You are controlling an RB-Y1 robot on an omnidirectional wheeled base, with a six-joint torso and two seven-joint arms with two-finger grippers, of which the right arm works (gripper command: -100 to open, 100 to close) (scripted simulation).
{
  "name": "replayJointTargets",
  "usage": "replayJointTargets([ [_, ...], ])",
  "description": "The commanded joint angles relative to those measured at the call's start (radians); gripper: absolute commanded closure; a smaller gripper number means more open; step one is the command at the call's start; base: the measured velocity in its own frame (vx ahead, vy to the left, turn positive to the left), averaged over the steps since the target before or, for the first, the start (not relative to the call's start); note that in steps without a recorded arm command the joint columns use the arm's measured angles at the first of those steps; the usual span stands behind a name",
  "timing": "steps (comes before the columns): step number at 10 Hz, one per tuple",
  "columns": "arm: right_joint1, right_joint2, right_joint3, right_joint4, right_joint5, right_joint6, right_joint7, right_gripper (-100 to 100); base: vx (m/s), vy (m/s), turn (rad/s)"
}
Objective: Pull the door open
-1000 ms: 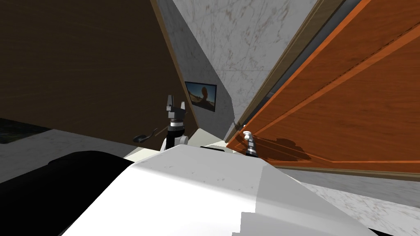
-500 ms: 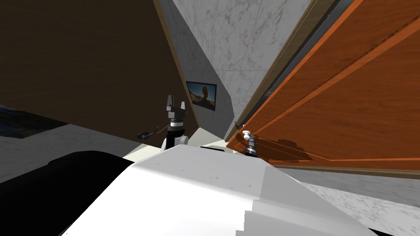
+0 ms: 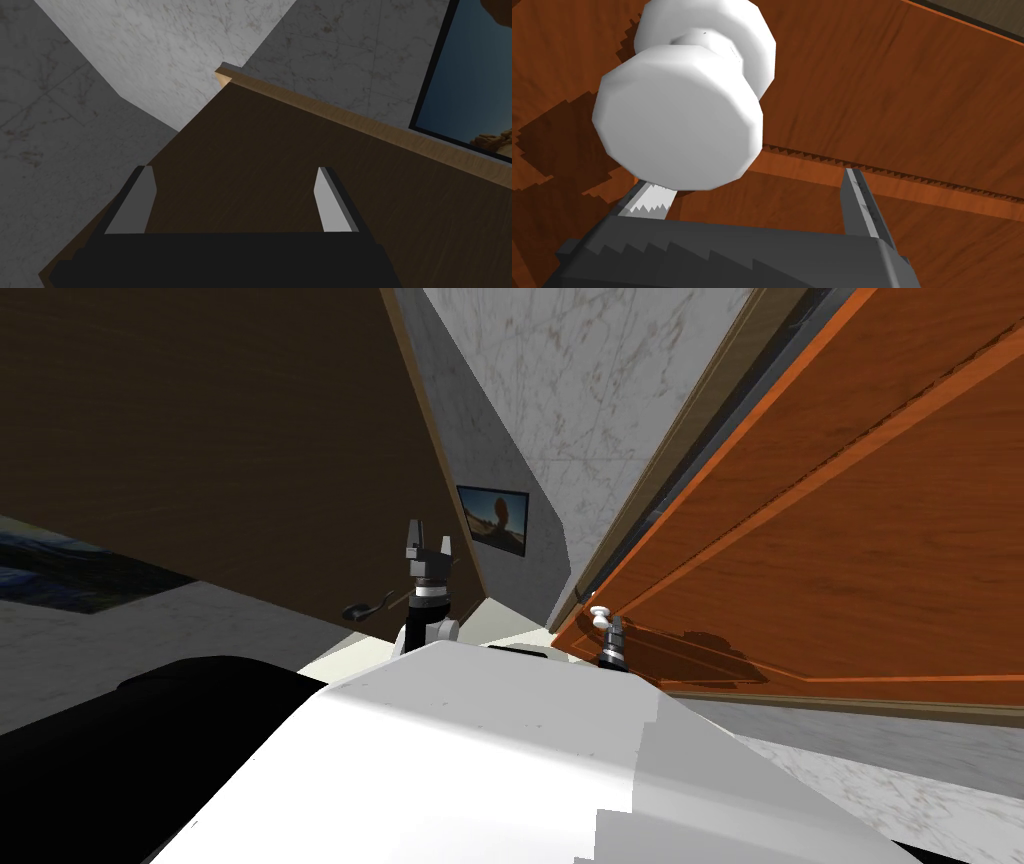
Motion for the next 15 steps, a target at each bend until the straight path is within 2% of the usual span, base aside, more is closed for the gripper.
replayJointTargets([
  [1, -0.018, 0.008, 0.044, 0.014, -0.032, -0.023, -0.050, 100, -0.043, -0.023, 0.059],
  [2, -0.018, 0.008, 0.044, 0.014, -0.032, -0.023, -0.052, 100, -0.048, -0.018, 0.017],
  [3, -0.016, 0.005, 0.066, 0.010, -0.065, -0.025, -0.087, 100, -0.055, -0.017, 0.049],
  [5, -0.016, 0.005, 0.066, 0.010, -0.065, -0.025, -0.094, 100, -0.031, -0.013, 0.005],
  [6, -0.014, 0.001, 0.087, 0.006, -0.099, -0.027, -0.132, 100, -0.028, -0.006, 0.035],
  [8, -0.014, 0.001, 0.087, 0.006, -0.099, -0.027, -0.135, 100, -0.034, -0.015, 0.042],
  [9, -0.012, -0.003, 0.109, 0.002, -0.133, -0.029, -0.176, 100, -0.030, -0.015, 0.040],
  [11, -0.012, -0.003, 0.109, 0.002, -0.133, -0.029, -0.177, 100, -0.021, -0.009, 0.018],
  [12, -0.010, -0.007, 0.130, -0.002, -0.166, -0.031, -0.218, 100, -0.023, -0.011, 0.008],
  [14, -0.010, -0.007, 0.130, -0.002, -0.166, -0.031, -0.218, 100, -0.026, -0.016, 0.040],
  [15, -0.008, -0.010, 0.152, -0.006, -0.200, -0.032, -0.260, 100, -0.033, -0.010, 0.048],
])
